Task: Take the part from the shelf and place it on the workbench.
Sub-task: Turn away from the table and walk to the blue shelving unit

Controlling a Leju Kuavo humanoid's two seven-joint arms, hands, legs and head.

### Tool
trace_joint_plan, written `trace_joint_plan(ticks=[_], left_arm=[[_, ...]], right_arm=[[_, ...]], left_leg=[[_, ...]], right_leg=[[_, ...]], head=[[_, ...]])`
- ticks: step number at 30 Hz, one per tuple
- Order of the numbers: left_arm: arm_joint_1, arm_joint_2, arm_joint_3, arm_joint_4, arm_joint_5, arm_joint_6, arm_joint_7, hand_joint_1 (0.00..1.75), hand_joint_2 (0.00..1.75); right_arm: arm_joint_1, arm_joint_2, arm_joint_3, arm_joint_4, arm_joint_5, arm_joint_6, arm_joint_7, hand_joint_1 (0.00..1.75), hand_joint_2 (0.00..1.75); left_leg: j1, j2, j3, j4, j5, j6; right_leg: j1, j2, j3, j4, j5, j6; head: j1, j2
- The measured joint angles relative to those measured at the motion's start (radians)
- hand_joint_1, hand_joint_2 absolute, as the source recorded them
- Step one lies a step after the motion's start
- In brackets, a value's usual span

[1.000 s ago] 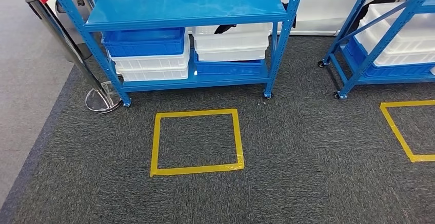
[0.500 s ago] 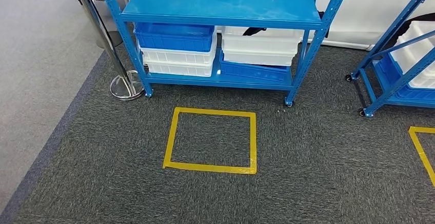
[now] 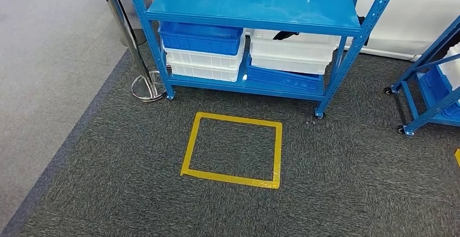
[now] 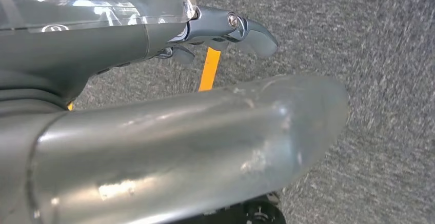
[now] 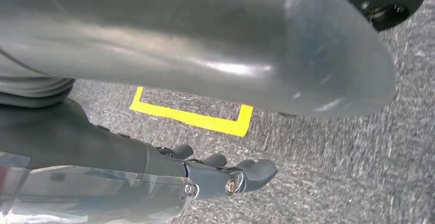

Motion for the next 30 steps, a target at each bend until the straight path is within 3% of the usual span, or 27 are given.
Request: trace_joint_plan(ticks=[2,3,6,7,8,10,12,15,17,19,21,22,23,24,26,27,30], left_arm=[[0.000,0.000,0.000,0.000,0.000,0.000,0.000,0.00,0.00],[0.000,0.000,0.000,0.000,0.000,0.000,-0.001,0.00,0.00],[0.000,-0.001,0.000,0.000,0.000,-0.002,-0.001,0.00,0.00],[0.001,-0.001,0.001,0.000,0.001,-0.003,-0.001,0.00,0.00],[0.003,-0.001,0.001,0.000,0.002,-0.004,-0.001,0.00,0.00],[0.004,-0.001,0.002,0.000,0.006,-0.005,0.000,0.00,0.00],[0.003,0.000,0.003,0.000,0.009,-0.006,0.000,0.00,0.00],[0.003,-0.001,0.003,0.001,0.010,-0.007,0.001,0.00,0.00],[0.006,-0.004,0.003,0.001,0.010,-0.010,0.003,0.00,0.00],[0.007,-0.007,0.003,0.001,0.010,-0.013,0.004,0.00,0.00],[0.006,-0.008,0.003,0.001,0.010,-0.015,0.006,0.00,0.00],[0.006,-0.008,0.004,0.001,0.010,-0.016,0.007,0.00,0.00],[0.007,-0.010,0.004,0.001,0.010,-0.017,0.008,0.00,0.00],[0.007,-0.011,0.004,0.001,0.010,-0.017,0.010,0.00,0.00],[0.009,-0.014,0.004,0.001,0.010,-0.017,0.012,0.00,0.00],[0.009,-0.015,0.005,0.001,0.011,-0.017,0.012,0.00,0.00],[0.007,-0.016,0.006,0.001,0.011,-0.016,0.014,0.00,0.00]], right_arm=[[0.000,0.000,0.000,0.000,0.000,0.001,0.000,0.00,0.00],[0.000,0.000,-0.001,0.000,-0.001,0.001,0.000,0.00,0.00],[0.002,0.000,-0.003,0.000,-0.002,0.002,0.000,0.00,0.00],[0.002,0.000,-0.004,0.000,-0.002,0.002,0.000,0.00,0.00],[0.002,0.000,-0.005,0.000,-0.002,0.002,0.000,0.00,0.00],[0.003,0.000,-0.006,0.000,-0.002,0.002,0.000,0.00,0.00],[0.003,0.003,-0.007,0.001,-0.002,0.002,0.001,0.00,0.00],[0.002,0.005,-0.009,0.001,-0.003,0.003,0.006,0.00,0.00],[0.002,0.005,-0.011,0.002,-0.004,0.003,0.010,0.00,0.00],[0.002,0.004,-0.014,0.002,-0.008,0.006,0.013,0.00,0.00],[0.003,0.003,-0.016,0.002,-0.013,0.010,0.017,0.00,0.00],[0.003,0.002,-0.017,0.002,-0.015,0.009,0.019,0.00,0.00],[0.004,0.001,-0.019,0.001,-0.018,0.008,0.022,0.00,0.00],[0.004,0.001,-0.021,0.001,-0.020,0.005,0.024,0.00,0.00],[0.007,0.000,-0.025,0.001,-0.022,0.000,0.028,0.00,0.00],[0.008,0.000,-0.026,0.001,-0.023,0.000,0.028,0.00,0.00],[0.007,0.000,-0.030,0.002,-0.024,0.003,0.029,0.00,0.00]], left_leg=[[0.002,0.008,-0.007,0.023,-0.017,-0.011],[0.004,0.013,-0.024,0.060,-0.038,-0.015],[0.007,0.023,-0.119,0.249,-0.120,-0.024],[0.007,0.023,-0.141,0.287,-0.125,-0.023],[0.006,0.023,-0.145,0.287,-0.109,-0.021],[0.001,0.024,-0.099,0.177,-0.032,-0.005],[-0.008,0.032,-0.045,0.055,0.016,0.015],[-0.016,0.035,-0.025,0.008,0.016,0.027],[-0.009,0.032,-0.010,-0.013,0.021,0.033],[-0.002,0.031,0.008,-0.033,0.025,0.039],[-0.002,0.030,0.014,-0.036,0.019,0.043],[-0.001,0.029,0.018,-0.035,0.015,0.042],[0.000,0.027,0.023,-0.034,0.010,0.040],[0.002,0.024,0.030,-0.031,0.003,0.037],[0.005,0.020,0.043,-0.023,-0.015,0.026],[0.004,0.018,0.046,-0.017,-0.024,0.019],[0.002,0.017,0.049,-0.012,-0.041,0.000]], right_leg=[[-0.002,-0.003,0.003,-0.003,0.001,-0.013],[-0.003,-0.006,0.005,-0.005,0.001,-0.019],[0.002,-0.011,0.008,-0.005,-0.005,-0.030],[0.004,-0.012,0.010,-0.005,-0.008,-0.031],[0.006,-0.012,0.014,-0.005,-0.010,-0.032],[0.010,-0.013,0.027,-0.005,-0.018,-0.031],[0.013,-0.016,0.035,-0.005,-0.027,-0.027],[0.012,-0.020,0.037,-0.010,-0.031,-0.013],[0.011,-0.019,0.040,-0.004,-0.039,-0.002],[0.009,-0.013,0.004,0.070,-0.077,0.010],[0.002,-0.009,-0.074,0.197,-0.123,0.020],[-0.002,-0.009,-0.106,0.240,-0.127,0.025],[-0.006,-0.009,-0.122,0.250,-0.111,0.030],[-0.010,-0.009,-0.118,0.223,-0.076,0.034],[-0.017,-0.008,-0.071,0.102,0.004,0.039],[-0.017,-0.007,-0.049,0.050,0.026,0.035],[-0.011,-0.003,-0.031,0.008,0.023,0.013]], head=[[-0.002,0.000],[-0.004,0.000],[-0.009,0.000],[-0.009,0.000],[-0.009,0.000],[-0.009,0.000],[-0.007,0.000],[-0.006,0.000],[-0.005,0.000],[-0.002,0.000],[-0.002,0.000],[-0.002,0.000],[-0.001,0.000],[-0.001,0.000],[0.000,0.000],[0.002,0.000],[0.001,0.000]])
